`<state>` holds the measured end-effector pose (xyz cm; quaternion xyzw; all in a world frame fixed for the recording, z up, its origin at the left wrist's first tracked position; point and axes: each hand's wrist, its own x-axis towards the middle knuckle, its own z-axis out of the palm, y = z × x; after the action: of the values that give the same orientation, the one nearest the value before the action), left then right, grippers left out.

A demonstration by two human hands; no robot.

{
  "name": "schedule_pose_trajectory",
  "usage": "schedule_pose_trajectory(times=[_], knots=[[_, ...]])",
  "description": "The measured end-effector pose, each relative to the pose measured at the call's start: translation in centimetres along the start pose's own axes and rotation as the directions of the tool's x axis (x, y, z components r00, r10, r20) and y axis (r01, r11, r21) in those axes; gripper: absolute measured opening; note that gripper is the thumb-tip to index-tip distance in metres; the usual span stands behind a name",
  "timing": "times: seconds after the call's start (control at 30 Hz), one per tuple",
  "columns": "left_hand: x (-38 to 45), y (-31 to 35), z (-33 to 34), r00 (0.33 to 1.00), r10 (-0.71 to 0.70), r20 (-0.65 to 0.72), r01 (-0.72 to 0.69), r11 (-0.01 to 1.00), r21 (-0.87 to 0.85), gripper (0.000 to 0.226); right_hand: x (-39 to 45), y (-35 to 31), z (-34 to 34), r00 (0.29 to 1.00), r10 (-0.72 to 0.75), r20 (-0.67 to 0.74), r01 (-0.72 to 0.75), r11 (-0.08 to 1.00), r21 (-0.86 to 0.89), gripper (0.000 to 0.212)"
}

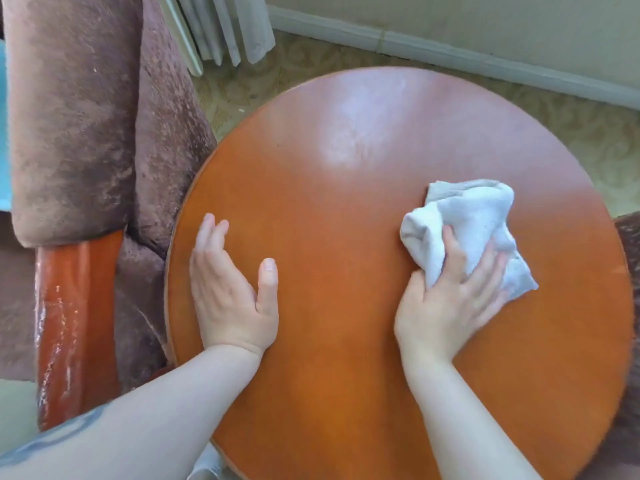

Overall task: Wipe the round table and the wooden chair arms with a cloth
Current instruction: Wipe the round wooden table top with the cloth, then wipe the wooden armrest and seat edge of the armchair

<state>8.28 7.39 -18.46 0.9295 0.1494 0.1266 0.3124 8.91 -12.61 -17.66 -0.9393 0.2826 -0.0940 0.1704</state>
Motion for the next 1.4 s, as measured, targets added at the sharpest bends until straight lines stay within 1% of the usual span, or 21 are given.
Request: schedule_pose_trajectory(times=[0.03,0.1,0.2,0.27,0.3,0.4,0.47,0.53,0.57,0.6,0.67,0.77,0.83,0.87,0.93,0.97,1.03,1.13,1.23,1.3,1.4], knots=[[-0.1,0.2,-0.2,1.0,-0.006,0.006,0.006,1.0,-0.003,0.058,-1.7,-1.8,0.5,0.996,0.092,-0.001,-0.092,0.996,-0.011,0.066],[-0.1,0.5,-0.5,0.999,-0.023,0.029,0.024,0.999,-0.046,0.059,-5.7,-3.5,1.0,0.994,-0.1,0.037,0.1,0.995,-0.018,0.065],[-0.1,0.3,-0.9,0.994,0.019,0.105,-0.014,0.999,-0.044,0.058,-10.7,1.7,-1.1,0.74,-0.624,0.251,0.633,0.773,0.055,0.061],[-0.2,0.1,-1.1,0.982,0.059,0.177,-0.056,0.998,-0.018,0.054,-10.6,7.1,-3.6,0.632,-0.707,0.318,0.727,0.683,0.075,0.059],[-0.3,0.1,-1.2,0.974,0.095,0.204,-0.092,0.995,-0.024,0.052,-10.0,9.3,-4.8,0.662,-0.683,0.31,0.704,0.708,0.056,0.055],[-0.8,0.2,-1.3,0.929,0.243,0.28,-0.228,0.97,-0.085,0.051,-6.9,11.8,-6.0,0.892,-0.428,0.143,0.44,0.896,-0.059,0.048],[-0.8,0.3,-1.2,0.871,0.352,0.344,-0.34,0.935,-0.097,0.052,-4.8,9.2,-4.8,0.999,-0.037,-0.02,0.035,0.995,-0.091,0.052],[-0.7,0.4,-1.0,0.787,0.456,0.416,-0.483,0.875,-0.044,0.053,-5.1,4.5,-2.8,0.933,0.335,-0.129,-0.339,0.941,-0.009,0.06],[-0.7,0.4,-0.9,0.75,0.487,0.448,-0.543,0.84,-0.004,0.053,-7.1,2.3,-1.9,0.91,0.387,-0.149,-0.393,0.919,-0.012,0.063],[-0.8,0.4,-0.9,0.724,0.5,0.474,-0.582,0.813,0.032,0.054,-10.0,0.8,-1.2,0.932,0.325,-0.159,-0.337,0.94,-0.048,0.064],[-0.8,0.5,-0.9,0.708,0.494,0.505,-0.611,0.787,0.087,0.056,-17.3,0.5,-1.4,0.999,-0.02,-0.025,0.017,0.995,-0.097,0.058],[-0.9,0.7,-0.5,0.683,0.493,0.538,-0.657,0.737,0.158,0.057,-20.4,8.2,-4.8,0.84,-0.509,0.188,0.53,0.844,-0.082,0.041],[-0.9,0.6,-0.3,0.678,0.487,0.55,-0.666,0.724,0.18,0.057,-17.5,13.6,-7.2,0.806,-0.552,0.214,0.58,0.808,-0.101,0.034],[-0.8,0.6,-0.2,0.68,0.484,0.551,-0.663,0.727,0.181,0.057,-15.3,15.2,-7.7,0.873,-0.456,0.176,0.478,0.87,-0.12,0.036],[-1.0,0.9,0.0,0.677,0.477,0.56,-0.666,0.722,0.19,0.058,-11.0,15.3,-7.3,0.999,0.041,-0.008,-0.042,0.987,-0.158,0.05],[-1.1,1.0,0.0,0.677,0.472,0.565,-0.664,0.722,0.193,0.058,-9.2,13.8,-6.7,0.948,0.289,-0.13,-0.306,0.941,-0.141,0.055],[-1.2,1.3,-0.1,0.677,0.458,0.576,-0.659,0.725,0.199,0.058,-6.8,10.5,-5.8,0.804,0.544,-0.242,-0.575,0.814,-0.083,0.056],[-1.0,1.0,0.3,0.672,0.427,0.605,-0.622,0.769,0.149,0.06,-6.5,9.2,-7.2,0.84,0.514,-0.173,-0.52,0.854,0.016,0.042],[-0.9,2.5,1.5,0.618,0.383,0.687,-0.489,0.871,-0.045,0.066,-8.2,11.3,-12.5,0.913,0.405,0.055,-0.401,0.863,0.307,0.035],[-2.2,6.4,2.1,0.532,0.471,0.704,-0.521,0.837,-0.166,0.061,-10.4,12.6,-16.7,0.903,0.409,0.13,-0.404,0.707,0.581,0.038],[-6.1,15.7,2.4,0.412,0.716,0.563,-0.651,0.664,-0.368,0.041,-14.4,15.6,-22.9,0.833,0.553,-0.002,-0.349,0.527,0.775,0.037]])
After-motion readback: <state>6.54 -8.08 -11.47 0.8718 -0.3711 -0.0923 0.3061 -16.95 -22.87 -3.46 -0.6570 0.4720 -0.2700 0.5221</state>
